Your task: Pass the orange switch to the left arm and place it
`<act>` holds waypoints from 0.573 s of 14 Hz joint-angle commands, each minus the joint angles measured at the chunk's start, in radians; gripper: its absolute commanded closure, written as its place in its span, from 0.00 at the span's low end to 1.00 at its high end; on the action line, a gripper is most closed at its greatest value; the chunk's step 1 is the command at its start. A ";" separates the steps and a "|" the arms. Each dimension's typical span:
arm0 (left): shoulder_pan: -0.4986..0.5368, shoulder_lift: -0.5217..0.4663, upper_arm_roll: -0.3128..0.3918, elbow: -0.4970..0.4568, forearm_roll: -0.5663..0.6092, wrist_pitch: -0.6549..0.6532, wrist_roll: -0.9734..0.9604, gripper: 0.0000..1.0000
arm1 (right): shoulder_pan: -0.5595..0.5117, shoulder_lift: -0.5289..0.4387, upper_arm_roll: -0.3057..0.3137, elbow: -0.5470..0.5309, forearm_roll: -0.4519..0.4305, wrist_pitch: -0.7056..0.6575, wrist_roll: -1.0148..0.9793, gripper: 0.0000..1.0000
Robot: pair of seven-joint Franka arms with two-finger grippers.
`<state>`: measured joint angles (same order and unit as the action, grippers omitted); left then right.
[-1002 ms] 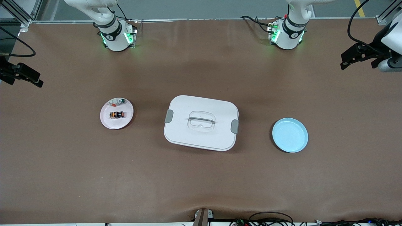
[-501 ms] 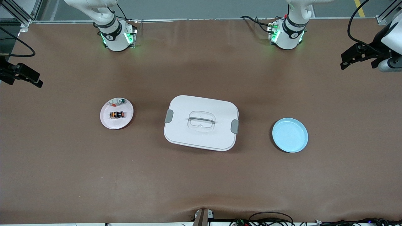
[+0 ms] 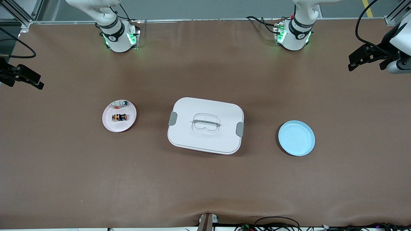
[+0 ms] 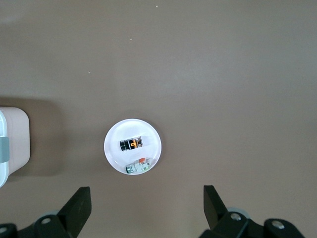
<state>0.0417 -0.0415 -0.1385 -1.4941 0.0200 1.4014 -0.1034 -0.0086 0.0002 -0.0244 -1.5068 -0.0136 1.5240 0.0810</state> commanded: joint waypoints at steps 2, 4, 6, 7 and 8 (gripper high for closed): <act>0.003 0.006 -0.004 0.015 0.008 -0.013 0.013 0.00 | -0.005 -0.019 0.003 -0.015 -0.003 0.007 0.011 0.00; 0.004 0.006 -0.004 0.017 0.008 -0.013 0.014 0.00 | -0.005 -0.019 0.003 -0.015 -0.003 0.008 0.011 0.00; 0.004 0.008 -0.004 0.014 0.009 -0.013 0.014 0.00 | -0.005 -0.019 0.003 -0.015 -0.002 0.008 0.011 0.00; 0.003 0.012 -0.004 0.014 0.009 -0.013 0.014 0.00 | -0.007 -0.019 0.001 -0.015 -0.002 0.008 0.011 0.00; 0.003 0.012 -0.004 0.015 0.009 -0.013 0.014 0.00 | -0.005 -0.019 0.001 -0.015 -0.002 0.008 0.013 0.00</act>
<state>0.0418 -0.0389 -0.1385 -1.4942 0.0200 1.4014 -0.1034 -0.0087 0.0002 -0.0249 -1.5068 -0.0136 1.5244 0.0810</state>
